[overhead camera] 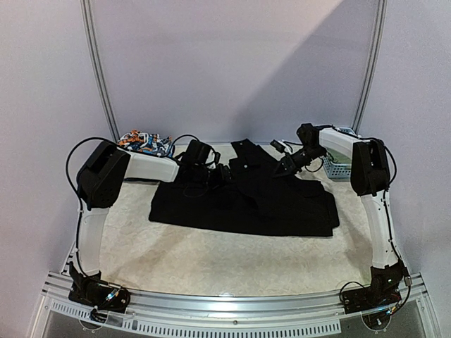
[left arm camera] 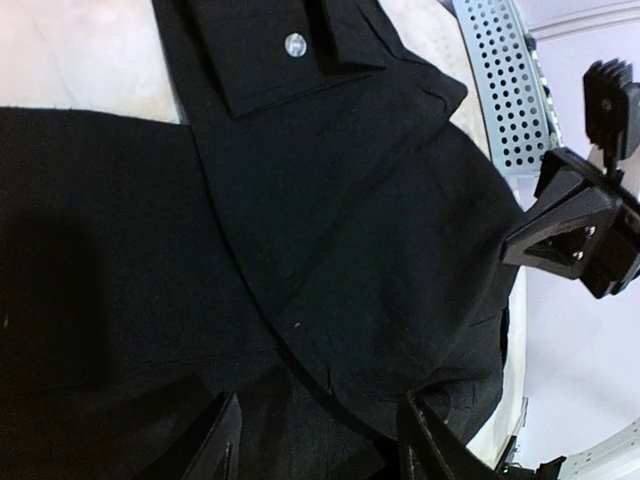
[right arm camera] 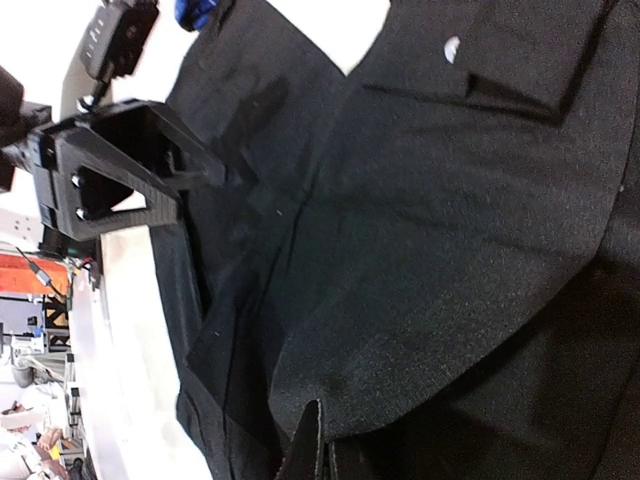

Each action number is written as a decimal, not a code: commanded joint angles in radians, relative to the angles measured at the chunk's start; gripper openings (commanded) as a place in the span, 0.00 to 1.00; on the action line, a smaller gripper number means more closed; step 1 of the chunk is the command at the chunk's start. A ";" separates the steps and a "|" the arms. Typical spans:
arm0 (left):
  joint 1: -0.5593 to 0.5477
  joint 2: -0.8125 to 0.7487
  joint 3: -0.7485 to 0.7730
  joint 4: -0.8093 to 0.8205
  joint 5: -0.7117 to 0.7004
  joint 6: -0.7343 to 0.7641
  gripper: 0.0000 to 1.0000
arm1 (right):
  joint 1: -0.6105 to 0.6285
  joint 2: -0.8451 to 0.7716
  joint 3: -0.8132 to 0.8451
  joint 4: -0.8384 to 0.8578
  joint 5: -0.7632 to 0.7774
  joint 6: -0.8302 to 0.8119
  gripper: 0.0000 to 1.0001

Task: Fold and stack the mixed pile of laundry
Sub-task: Fold the 1/3-folded shirt at the center of the board, then move the rectangle-folded shirt to the center of the board.

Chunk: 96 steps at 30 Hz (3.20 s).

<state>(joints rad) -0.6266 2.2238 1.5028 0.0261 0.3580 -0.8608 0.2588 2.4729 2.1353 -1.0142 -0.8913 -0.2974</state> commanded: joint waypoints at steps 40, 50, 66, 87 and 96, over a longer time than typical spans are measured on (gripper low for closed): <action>0.007 -0.527 -0.446 -0.543 -0.415 0.341 0.55 | -0.044 -0.569 -0.627 0.013 0.423 -0.140 0.48; 0.066 -0.516 -0.572 -0.511 -0.406 0.226 0.54 | -0.046 -0.675 -0.903 0.044 0.513 -0.263 0.49; 0.079 -0.571 -0.654 -0.549 -0.374 0.156 0.53 | -0.044 -0.651 -1.108 0.200 0.704 -0.350 0.34; 0.293 -0.696 -0.730 -0.412 -0.272 0.058 0.53 | -0.044 -0.678 -1.174 0.287 0.743 -0.365 0.36; 0.318 -0.592 -0.727 -0.360 -0.208 0.062 0.39 | -0.044 -0.667 -1.176 0.284 0.745 -0.372 0.36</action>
<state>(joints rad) -0.3195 1.5875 0.7712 -0.3595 0.1081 -0.8066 0.2169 1.7451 1.0065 -0.7658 -0.2367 -0.6598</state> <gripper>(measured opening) 0.408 0.360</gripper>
